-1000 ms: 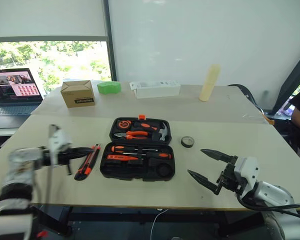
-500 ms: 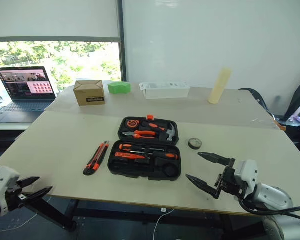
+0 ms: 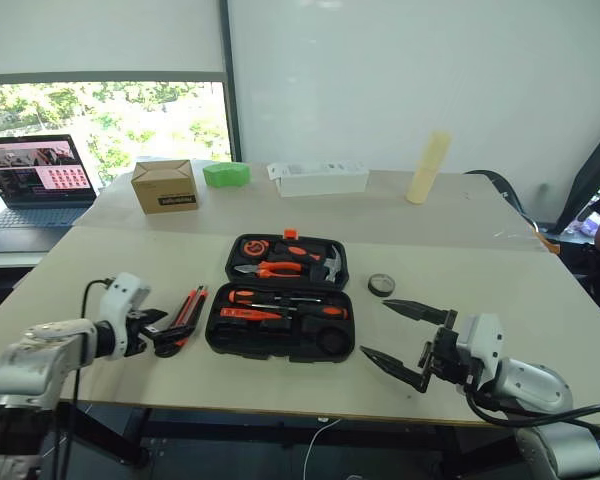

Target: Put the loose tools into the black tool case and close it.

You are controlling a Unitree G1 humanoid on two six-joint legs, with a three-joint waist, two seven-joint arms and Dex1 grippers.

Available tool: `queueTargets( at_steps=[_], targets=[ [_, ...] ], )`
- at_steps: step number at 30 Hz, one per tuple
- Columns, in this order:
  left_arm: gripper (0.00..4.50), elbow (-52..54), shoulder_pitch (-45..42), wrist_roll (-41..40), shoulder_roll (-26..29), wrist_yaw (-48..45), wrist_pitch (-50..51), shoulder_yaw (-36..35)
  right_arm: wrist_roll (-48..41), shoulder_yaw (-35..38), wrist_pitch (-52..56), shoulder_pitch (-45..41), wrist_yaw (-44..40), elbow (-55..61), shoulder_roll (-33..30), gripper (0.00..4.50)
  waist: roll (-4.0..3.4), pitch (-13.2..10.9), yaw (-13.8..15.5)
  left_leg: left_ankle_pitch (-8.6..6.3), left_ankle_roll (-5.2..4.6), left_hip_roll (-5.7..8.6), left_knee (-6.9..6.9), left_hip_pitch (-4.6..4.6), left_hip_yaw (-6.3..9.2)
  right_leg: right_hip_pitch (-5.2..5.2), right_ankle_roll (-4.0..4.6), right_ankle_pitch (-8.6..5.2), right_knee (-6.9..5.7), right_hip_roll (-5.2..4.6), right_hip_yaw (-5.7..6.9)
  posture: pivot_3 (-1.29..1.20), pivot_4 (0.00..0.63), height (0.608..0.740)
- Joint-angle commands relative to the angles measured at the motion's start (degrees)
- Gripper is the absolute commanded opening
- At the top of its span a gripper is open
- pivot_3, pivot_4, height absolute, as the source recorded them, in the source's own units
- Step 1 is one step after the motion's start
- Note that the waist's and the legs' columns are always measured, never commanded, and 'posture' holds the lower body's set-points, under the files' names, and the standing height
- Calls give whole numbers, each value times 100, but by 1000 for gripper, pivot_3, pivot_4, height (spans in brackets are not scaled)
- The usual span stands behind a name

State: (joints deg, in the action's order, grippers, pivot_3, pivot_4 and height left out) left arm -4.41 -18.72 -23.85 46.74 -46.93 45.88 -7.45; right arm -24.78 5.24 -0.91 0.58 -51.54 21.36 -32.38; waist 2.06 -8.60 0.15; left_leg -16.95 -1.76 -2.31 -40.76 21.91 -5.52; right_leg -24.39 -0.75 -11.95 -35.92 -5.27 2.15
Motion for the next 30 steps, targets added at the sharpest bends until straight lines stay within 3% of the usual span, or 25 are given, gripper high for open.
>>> queueTargets(
  at_steps=[1,2,7,8,10,14,18,25,30],
  targets=[
    [3935,-31,-74,336,-39,348,259,300,7,81,-95,-23,92,216,-8,4500,-2,0,20,0,0,4,0,-4,0,2,0,0,-3,-3,0,0,150,740],
    [3784,-18,-57,390,-26,373,243,336,6,95,-93,-13,114,228,-11,4500,-2,0,28,0,0,7,0,-8,1,4,0,0,-6,-6,-1,0,150,740],
    [1868,-186,-16,322,-55,178,-305,60,7,198,-109,99,174,260,-62,4500,-4,0,32,0,0,4,3,-23,-1,11,1,-1,-9,-5,-9,0,150,740],
    [1761,-289,-44,289,-53,26,-590,-35,9,207,-116,132,178,271,-70,4500,-4,0,34,0,0,3,3,-23,-1,10,2,-1,-9,-5,-9,0,150,740],
    [1751,-653,-189,263,54,-397,-1321,-219,10,232,-123,208,186,306,-91,4500,-4,-1,40,0,0,3,3,-19,-2,6,2,-1,-9,-5,-9,0,150,740],
    [1751,-1320,-909,248,521,-2252,-2996,-62,-35,378,-96,399,196,400,-186,4500,11,-9,57,3,5,2,1,12,-1,-18,4,-2,-7,-2,1,0,150,740],
    [1751,-1146,-1697,357,394,-3778,-3439,885,-50,478,-103,558,145,438,-268,4500,9,-9,158,5,6,27,-10,38,-11,-22,0,-2,-2,-16,12,0,150,740],
    [1751,-1903,-2791,1635,-574,-4219,-4754,2320,-23,509,-44,611,246,564,-269,4500,2,-8,120,-4,-11,33,-15,29,-27,0,-16,-7,11,-6,0,0,150,740],
    [1751,-2444,-2976,2036,-780,-4197,-5291,2569,12,531,-34,688,332,653,-249,4500,3,-9,17,-4,-11,30,-11,28,7,-4,-14,-9,10,0,-6,0,150,740]
  ],
)
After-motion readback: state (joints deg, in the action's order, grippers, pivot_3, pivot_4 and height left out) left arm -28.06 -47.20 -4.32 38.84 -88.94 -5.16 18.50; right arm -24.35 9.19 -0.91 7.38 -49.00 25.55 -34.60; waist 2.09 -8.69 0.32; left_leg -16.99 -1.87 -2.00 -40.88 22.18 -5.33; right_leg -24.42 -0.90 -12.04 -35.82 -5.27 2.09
